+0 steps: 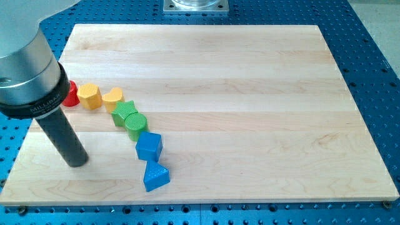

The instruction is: Place the triangle above the green circle

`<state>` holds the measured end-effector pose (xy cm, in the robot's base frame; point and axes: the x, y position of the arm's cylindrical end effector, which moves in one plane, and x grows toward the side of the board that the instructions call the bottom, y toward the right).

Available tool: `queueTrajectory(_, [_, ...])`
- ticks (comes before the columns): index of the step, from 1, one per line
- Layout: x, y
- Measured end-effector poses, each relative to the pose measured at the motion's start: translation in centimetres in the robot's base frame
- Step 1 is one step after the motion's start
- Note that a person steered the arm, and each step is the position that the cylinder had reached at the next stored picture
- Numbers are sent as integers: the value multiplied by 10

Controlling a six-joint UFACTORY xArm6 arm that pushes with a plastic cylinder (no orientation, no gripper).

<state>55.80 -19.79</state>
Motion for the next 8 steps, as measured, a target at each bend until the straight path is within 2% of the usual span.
queueTrajectory(4, [0, -6])
queueTrajectory(8, [16, 38])
